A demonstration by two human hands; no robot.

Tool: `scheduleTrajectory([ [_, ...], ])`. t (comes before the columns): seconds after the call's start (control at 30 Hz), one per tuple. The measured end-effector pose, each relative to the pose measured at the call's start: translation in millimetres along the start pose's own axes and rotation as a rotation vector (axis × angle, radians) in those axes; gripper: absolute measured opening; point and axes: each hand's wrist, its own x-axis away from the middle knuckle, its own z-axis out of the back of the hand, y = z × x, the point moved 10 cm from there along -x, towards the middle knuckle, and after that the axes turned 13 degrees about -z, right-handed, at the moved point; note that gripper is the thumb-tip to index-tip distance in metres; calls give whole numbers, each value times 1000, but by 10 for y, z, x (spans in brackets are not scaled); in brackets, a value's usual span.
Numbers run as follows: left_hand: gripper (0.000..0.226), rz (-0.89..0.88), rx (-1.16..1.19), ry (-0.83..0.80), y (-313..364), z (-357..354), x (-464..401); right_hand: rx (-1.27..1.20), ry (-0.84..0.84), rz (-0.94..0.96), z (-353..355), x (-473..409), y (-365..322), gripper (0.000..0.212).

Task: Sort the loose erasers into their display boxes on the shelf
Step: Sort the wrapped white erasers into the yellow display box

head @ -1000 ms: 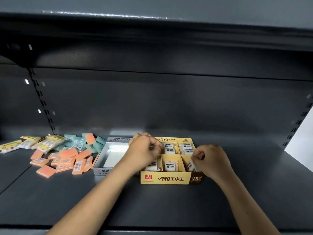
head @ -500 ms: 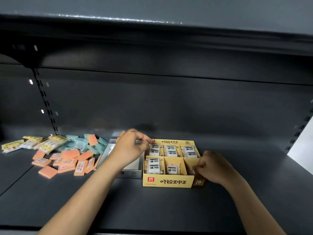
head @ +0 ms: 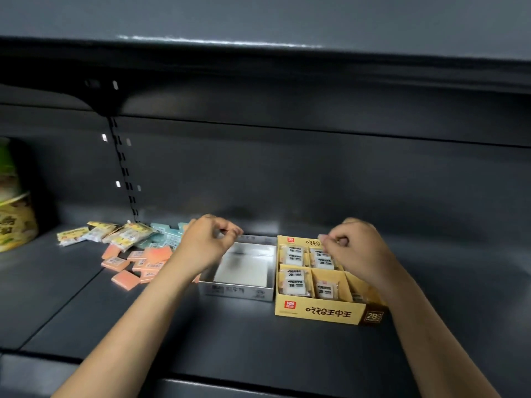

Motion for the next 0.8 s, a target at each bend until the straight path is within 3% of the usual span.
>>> scheduleTrajectory([
  [0.47, 17, 173, -72, 111, -1019, 1234, 475, -47, -108, 147, -881, -97, -1476, 36],
  [0.8, 20, 154, -119, 101, -1712, 1863, 576, -61, -179, 141, -1431, -138, -2265, 36],
])
